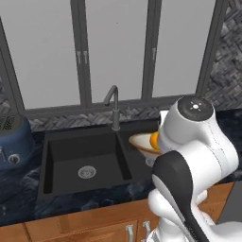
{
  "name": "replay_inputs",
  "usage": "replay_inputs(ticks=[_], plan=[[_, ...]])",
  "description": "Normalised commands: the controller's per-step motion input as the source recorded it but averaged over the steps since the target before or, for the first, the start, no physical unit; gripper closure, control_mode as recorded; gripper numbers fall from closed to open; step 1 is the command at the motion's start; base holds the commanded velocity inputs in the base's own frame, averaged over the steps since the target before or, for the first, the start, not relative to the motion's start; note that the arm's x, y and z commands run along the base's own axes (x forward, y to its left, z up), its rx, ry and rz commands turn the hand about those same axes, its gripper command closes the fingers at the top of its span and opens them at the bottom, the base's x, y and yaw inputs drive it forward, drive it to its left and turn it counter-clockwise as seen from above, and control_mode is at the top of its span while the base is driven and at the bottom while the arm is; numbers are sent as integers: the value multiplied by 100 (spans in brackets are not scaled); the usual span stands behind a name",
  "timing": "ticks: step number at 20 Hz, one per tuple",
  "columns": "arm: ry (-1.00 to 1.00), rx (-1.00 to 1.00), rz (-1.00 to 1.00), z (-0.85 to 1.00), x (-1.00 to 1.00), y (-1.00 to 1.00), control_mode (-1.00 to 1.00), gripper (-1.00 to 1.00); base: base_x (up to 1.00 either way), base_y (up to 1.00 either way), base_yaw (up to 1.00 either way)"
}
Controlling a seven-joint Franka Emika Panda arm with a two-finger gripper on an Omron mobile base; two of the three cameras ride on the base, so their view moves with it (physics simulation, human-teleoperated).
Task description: Pick the orange from the cabinet and place it in the bowl. Then pick the bowl and place it in the sink. Then turn on the sink facuet.
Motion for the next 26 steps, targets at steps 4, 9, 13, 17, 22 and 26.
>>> replay_inputs(ticks=[4,9,13,17,22,26], plan=[[12,1,0,-18,44,98,-100,100,0,0,0],[7,1,-2,-23,84,100,-100,100,0,0,0],[0,0,-8,-12,98,91,-100,100,0,0,0],[0,0,-3,-31,90,22,-100,100,0,0,0],[0,0,0,-63,77,2,-100,100,0,0,0],[0,0,0,-81,69,26,-100,100,0,0,0]])
